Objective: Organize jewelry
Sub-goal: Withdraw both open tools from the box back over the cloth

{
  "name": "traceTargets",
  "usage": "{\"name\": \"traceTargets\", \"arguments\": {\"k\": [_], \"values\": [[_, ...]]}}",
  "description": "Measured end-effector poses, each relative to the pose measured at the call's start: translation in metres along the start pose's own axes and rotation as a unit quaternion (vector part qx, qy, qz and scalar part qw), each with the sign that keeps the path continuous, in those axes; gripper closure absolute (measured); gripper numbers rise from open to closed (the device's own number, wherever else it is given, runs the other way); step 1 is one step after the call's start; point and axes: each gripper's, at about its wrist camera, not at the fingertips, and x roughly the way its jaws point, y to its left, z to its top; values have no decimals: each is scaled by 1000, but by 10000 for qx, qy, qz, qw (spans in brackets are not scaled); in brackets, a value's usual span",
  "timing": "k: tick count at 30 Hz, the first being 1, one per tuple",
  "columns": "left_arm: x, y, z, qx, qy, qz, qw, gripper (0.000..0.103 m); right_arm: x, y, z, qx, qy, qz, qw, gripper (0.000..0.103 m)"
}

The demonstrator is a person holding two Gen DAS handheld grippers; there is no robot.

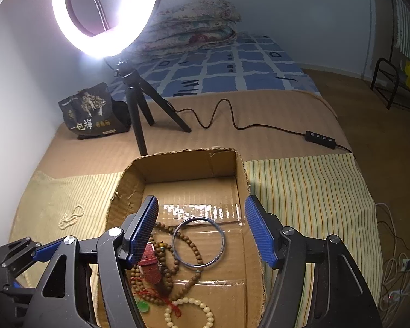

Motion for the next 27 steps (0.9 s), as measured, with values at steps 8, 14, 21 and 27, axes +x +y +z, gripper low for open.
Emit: {"name": "traceTargets", "arguments": {"k": [8,14,21,27], "values": [[-17,3,-2,36,-130,67,9999,58,-10,11,0,-103,-24,-31,9999,37],[-29,11,-4,55,-205,139,9997,58,-19,20,1,-138,-74,18,9999,37],[-41,29,-6,4,-259,225,9994,58,-28,34,0,-237,-111,128,9996,37],[-52,52,-9,-10,-361,393,9986,58,-35,50,-3,-352,-148,265,9989,36]]}}
